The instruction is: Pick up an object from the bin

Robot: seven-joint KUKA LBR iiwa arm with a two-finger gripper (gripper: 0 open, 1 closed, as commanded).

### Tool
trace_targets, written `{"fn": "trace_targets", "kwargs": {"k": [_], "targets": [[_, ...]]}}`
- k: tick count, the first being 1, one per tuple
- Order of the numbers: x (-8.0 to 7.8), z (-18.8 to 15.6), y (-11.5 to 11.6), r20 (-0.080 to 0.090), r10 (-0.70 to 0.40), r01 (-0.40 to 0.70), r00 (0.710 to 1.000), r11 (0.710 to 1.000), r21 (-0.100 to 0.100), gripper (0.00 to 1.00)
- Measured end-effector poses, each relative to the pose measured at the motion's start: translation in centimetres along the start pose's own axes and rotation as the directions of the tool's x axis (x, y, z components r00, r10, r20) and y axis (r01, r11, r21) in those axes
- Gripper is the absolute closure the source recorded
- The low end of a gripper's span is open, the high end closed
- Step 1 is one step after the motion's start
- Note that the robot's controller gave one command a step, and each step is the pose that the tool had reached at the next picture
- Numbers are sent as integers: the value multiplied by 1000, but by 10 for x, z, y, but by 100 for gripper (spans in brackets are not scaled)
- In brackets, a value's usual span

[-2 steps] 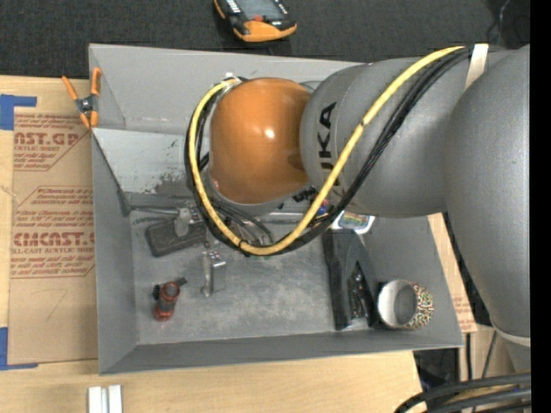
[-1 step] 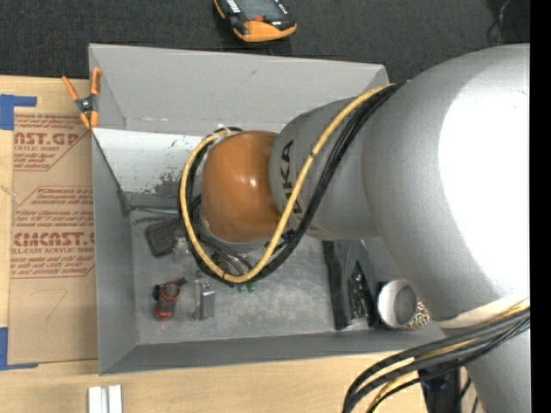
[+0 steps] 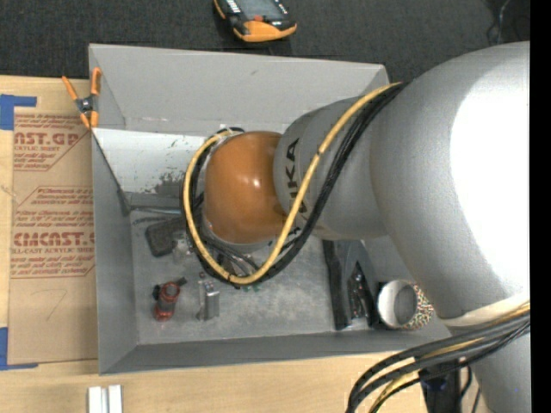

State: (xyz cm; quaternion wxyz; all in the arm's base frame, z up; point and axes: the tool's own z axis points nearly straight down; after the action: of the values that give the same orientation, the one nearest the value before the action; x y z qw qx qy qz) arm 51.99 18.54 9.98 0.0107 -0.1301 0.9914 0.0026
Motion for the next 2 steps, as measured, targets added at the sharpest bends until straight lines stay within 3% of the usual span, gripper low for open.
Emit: {"fn": "trace_targets", "kwargs": {"k": [1, 2], "targets": [[-1, 27, -9, -9, -145, 145, 989, 989, -2, 0], [-2, 34, -7, -3, -171, 171, 985, 985, -1, 0]]}}
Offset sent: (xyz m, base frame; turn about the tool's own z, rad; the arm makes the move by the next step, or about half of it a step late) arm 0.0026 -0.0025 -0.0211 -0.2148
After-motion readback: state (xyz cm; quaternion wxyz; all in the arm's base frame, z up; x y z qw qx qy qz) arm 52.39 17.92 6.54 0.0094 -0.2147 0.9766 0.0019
